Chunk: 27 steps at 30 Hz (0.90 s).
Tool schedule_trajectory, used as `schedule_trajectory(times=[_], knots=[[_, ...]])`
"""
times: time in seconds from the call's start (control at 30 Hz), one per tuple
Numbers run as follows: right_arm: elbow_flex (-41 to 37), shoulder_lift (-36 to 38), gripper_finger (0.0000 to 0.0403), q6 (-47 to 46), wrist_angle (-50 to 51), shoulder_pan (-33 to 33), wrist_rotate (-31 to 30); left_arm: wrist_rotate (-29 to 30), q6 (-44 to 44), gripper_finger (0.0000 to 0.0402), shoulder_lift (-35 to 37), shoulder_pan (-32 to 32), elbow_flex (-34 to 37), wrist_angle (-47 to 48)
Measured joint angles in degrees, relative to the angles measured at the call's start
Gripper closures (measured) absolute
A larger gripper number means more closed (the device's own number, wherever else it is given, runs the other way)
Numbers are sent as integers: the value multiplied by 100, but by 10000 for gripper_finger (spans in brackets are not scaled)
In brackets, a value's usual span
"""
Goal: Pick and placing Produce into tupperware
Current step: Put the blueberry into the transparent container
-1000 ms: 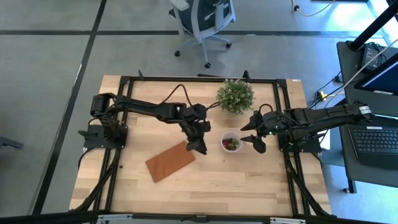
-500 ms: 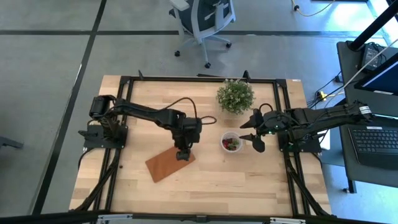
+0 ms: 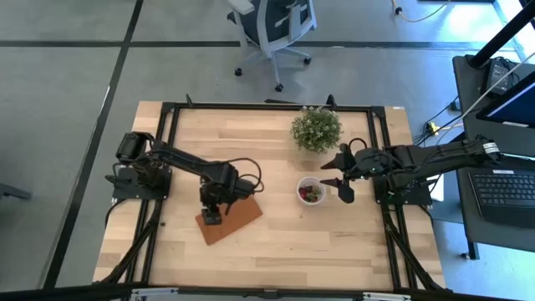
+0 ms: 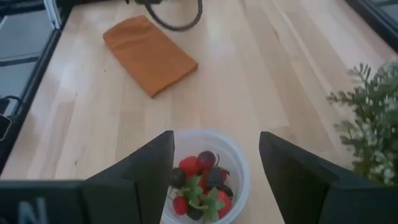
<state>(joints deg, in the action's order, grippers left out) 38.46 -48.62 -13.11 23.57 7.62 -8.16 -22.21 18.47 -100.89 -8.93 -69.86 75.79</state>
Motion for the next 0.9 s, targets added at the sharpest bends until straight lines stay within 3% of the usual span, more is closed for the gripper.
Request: schedule_trajectory(times=[0.1,0.43,0.63,0.9], knots=[[0,0,166,24,-129,0,2,-274,217,195,61,-161,408,-137],[0,-3,166,45,-234,-32,2,-283,858,195,351,-834,1740,-671],[2,-39,166,-6,-347,-168,0,-200,1910,195,1171,-1186,2396,-1570],[0,-146,166,-21,-687,-430,-4,108,2955,195,2193,-1715,3153,-1998]])
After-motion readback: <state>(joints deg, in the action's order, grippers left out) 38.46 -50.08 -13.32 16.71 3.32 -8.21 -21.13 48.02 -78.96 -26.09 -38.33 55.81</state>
